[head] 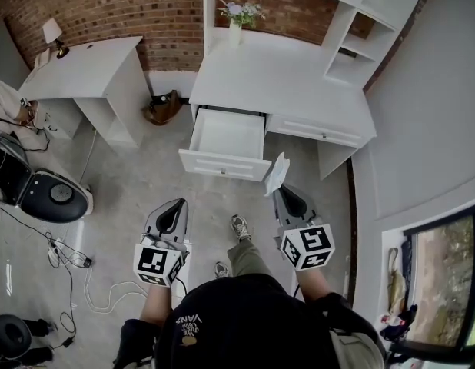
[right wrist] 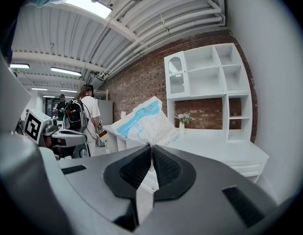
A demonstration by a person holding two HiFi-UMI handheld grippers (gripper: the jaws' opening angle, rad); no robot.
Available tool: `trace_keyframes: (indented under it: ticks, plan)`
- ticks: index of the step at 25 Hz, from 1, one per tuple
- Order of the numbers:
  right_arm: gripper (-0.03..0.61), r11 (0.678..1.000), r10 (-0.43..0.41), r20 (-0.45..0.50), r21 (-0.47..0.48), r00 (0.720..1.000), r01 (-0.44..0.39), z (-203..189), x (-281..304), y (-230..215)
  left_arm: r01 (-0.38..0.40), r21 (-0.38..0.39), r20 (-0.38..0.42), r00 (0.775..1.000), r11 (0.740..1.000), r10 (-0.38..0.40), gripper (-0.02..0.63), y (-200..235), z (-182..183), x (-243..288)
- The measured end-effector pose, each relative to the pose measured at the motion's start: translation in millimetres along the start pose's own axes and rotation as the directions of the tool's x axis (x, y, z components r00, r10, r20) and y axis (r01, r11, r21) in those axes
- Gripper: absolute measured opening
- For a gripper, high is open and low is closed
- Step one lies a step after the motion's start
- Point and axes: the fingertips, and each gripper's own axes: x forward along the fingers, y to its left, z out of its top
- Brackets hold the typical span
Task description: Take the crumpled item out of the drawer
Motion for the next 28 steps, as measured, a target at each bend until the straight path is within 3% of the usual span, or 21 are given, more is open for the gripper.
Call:
trace_keyframes:
  ticks: [28]
  plan:
    - [0.014, 0.999, 0.037, -0.012, 0.010, 0.999, -0.037, 4.1, 24.8, -5.2, -0.017, -0.011, 0.002, 1.000, 1.000, 0.017, 0.006, 10.3, 3.5, 25.2]
